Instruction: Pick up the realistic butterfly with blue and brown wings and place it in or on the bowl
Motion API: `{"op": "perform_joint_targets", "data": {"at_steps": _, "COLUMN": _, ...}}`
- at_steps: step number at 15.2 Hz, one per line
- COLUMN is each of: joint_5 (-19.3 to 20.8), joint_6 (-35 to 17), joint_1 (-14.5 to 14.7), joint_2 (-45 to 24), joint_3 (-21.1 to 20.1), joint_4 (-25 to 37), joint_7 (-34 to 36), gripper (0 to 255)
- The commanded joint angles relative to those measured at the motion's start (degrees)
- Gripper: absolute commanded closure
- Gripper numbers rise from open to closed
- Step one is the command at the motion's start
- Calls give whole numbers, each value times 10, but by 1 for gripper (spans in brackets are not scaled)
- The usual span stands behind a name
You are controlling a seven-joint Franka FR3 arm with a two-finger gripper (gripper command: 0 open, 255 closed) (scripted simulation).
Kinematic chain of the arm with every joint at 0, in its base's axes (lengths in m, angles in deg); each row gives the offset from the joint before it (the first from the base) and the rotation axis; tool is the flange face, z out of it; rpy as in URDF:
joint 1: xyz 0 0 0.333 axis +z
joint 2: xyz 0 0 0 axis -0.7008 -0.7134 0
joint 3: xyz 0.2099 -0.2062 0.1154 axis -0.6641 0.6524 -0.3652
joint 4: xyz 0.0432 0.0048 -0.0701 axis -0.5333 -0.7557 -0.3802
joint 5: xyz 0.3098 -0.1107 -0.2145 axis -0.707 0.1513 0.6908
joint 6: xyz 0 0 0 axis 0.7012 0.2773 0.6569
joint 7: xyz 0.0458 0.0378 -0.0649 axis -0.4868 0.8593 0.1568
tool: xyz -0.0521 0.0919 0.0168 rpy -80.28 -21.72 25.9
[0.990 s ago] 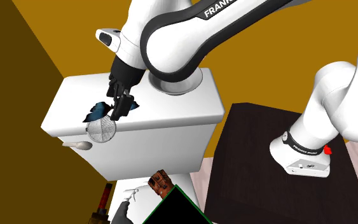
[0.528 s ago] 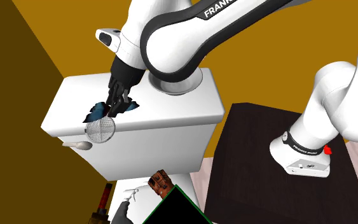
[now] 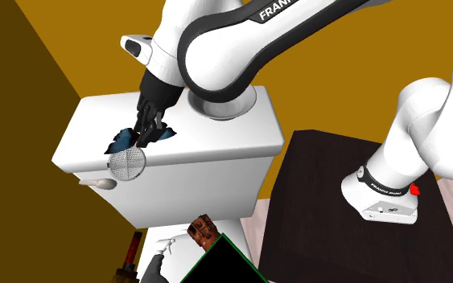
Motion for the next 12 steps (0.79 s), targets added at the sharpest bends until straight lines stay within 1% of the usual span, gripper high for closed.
{"op": "perform_joint_targets", "data": {"at_steps": 1, "joint_5": 7, "joint_6": 11, "joint_1": -1, "joint_2": 6, "joint_3": 1, "joint_4": 5, "joint_7": 7, "gripper": 255}}
{"op": "perform_joint_targets", "data": {"at_steps": 12, "joint_5": 46, "joint_6": 87, "joint_1": -7, "joint_2": 40, "joint_3": 5, "joint_4": 50, "joint_7": 51, "gripper": 255}}
